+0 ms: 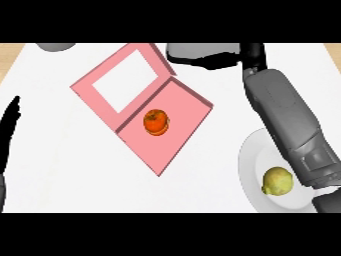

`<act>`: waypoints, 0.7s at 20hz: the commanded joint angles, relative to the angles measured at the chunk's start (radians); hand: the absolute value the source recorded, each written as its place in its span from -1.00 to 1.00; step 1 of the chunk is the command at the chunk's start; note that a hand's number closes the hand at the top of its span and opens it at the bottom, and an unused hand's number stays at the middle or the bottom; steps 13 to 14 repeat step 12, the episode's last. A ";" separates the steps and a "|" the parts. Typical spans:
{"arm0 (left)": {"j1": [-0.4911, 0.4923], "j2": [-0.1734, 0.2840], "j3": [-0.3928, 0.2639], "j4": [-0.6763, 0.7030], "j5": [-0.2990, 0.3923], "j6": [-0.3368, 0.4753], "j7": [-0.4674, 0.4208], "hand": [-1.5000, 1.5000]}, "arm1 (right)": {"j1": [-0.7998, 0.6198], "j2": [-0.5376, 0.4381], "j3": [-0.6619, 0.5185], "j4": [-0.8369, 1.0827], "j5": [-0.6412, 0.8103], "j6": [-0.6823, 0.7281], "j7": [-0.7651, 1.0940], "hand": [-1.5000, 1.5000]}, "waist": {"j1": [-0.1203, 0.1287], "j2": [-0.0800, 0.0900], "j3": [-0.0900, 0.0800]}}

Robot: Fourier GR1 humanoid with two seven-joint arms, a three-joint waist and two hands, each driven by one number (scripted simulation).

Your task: Pick the squash from the plate and place it in the cardboard box

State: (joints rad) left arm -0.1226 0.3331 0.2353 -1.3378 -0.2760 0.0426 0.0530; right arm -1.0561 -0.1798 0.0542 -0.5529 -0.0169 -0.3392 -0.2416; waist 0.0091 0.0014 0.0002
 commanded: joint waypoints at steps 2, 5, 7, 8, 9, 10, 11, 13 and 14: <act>0.000 -0.042 -0.015 0.028 -0.027 0.047 -0.026 0.00 | 0.108 -0.129 -0.029 -0.087 -0.019 0.105 0.008 -1.00 | -0.018 -0.004 0.000; 0.022 0.006 0.015 0.013 0.005 -0.009 -0.016 0.00 | 0.144 -0.251 -0.070 -0.126 -0.053 0.219 0.014 -1.00 | -0.015 -0.004 0.000; 0.051 -0.034 -0.018 -0.026 -0.032 0.032 -0.005 0.00 | 0.252 -0.277 -0.080 -0.126 -0.063 0.272 -0.075 -1.00 | -0.011 -0.002 0.000; 0.055 -0.010 0.007 -0.018 -0.003 0.001 -0.032 0.00 | 0.235 -0.313 -0.086 -0.145 -0.052 0.282 -0.061 -1.00 | -0.009 -0.002 0.000; 0.054 -0.008 0.012 -0.014 0.010 -0.016 -0.027 0.00 | 0.263 -0.300 -0.064 -0.236 -0.053 0.301 0.022 -1.00 | -0.014 -0.005 0.000; -0.004 0.019 0.027 0.016 0.004 -0.013 0.013 0.00 | 0.332 -0.336 -0.059 -0.265 -0.061 0.350 -0.027 -1.00 | -0.028 -0.006 0.000; 0.015 -0.006 0.010 -0.019 -0.007 0.006 0.003 0.00 | 0.265 -0.381 -0.072 -0.176 -0.050 0.404 -0.025 -1.00 | -0.009 -0.001 0.000; -0.011 -0.016 -0.008 -0.007 -0.019 0.009 0.011 0.00 | 0.306 -0.381 -0.083 -0.191 -0.053 0.414 -0.072 -1.00 | -0.011 -0.001 0.000; -0.011 -0.016 -0.008 -0.007 -0.019 0.009 0.011 0.00 | 0.306 -0.381 -0.083 -0.191 -0.053 0.414 -0.072 -1.00 | -0.011 -0.001 0.000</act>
